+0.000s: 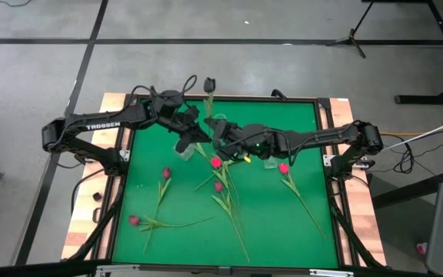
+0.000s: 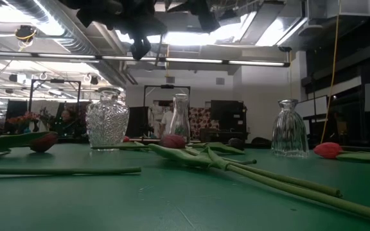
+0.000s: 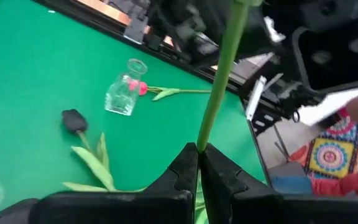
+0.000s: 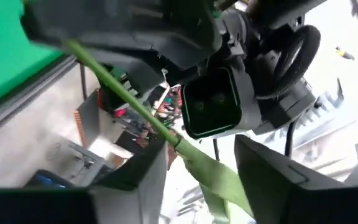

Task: Sort flowers into vase by color
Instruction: Put the right black tulip into the top transparent vase

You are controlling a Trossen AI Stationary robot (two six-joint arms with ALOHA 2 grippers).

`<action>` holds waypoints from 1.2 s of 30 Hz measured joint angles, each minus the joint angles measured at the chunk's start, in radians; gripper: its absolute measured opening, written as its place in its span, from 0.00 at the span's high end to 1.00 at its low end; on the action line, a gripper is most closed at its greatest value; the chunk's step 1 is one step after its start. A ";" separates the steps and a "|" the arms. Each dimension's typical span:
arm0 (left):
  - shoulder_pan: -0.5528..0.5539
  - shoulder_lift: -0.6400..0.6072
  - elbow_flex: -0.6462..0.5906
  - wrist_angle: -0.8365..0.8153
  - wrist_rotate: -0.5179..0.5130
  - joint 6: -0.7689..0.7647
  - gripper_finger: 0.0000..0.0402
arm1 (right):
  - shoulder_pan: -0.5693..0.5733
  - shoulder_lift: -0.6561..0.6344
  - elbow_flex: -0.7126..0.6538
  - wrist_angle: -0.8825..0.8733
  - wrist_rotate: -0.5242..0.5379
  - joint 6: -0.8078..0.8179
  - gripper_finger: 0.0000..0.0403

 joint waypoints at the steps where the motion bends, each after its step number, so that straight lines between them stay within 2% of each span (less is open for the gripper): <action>1: 0.010 0.000 0.000 0.000 -0.002 -0.004 0.98 | 0.000 0.000 0.000 0.000 0.012 0.026 0.49; 9: 0.087 -0.015 0.000 0.043 -0.089 -0.034 0.98 | -0.001 -0.005 0.000 -0.003 0.183 0.216 0.44; 14: 0.129 -0.017 0.000 0.057 -0.186 -0.027 0.98 | -0.006 -0.041 0.000 -0.007 0.209 0.373 0.44; 17: 0.143 -0.017 0.000 0.077 -0.224 -0.023 0.98 | -0.024 -0.085 0.000 -0.122 0.196 0.547 0.44; 19: 0.149 -0.017 0.000 0.105 -0.232 -0.023 0.98 | -0.054 -0.131 0.000 -0.258 0.118 0.725 0.44; 23: 0.151 -0.017 0.000 0.225 -0.214 -0.022 0.98 | -0.150 -0.240 0.000 -0.496 -0.178 1.106 0.44; 26: 0.138 -0.018 0.000 0.300 -0.195 0.002 0.98 | -0.222 -0.301 0.001 -0.610 -0.381 1.310 0.44; 29: 0.111 -0.018 0.000 0.347 -0.192 0.046 0.98 | -0.278 -0.342 0.001 -0.738 -0.587 1.398 0.44; 36: 0.082 -0.034 -0.054 0.412 -0.206 0.101 0.98 | -0.394 -0.421 0.000 -1.007 -1.018 1.430 0.44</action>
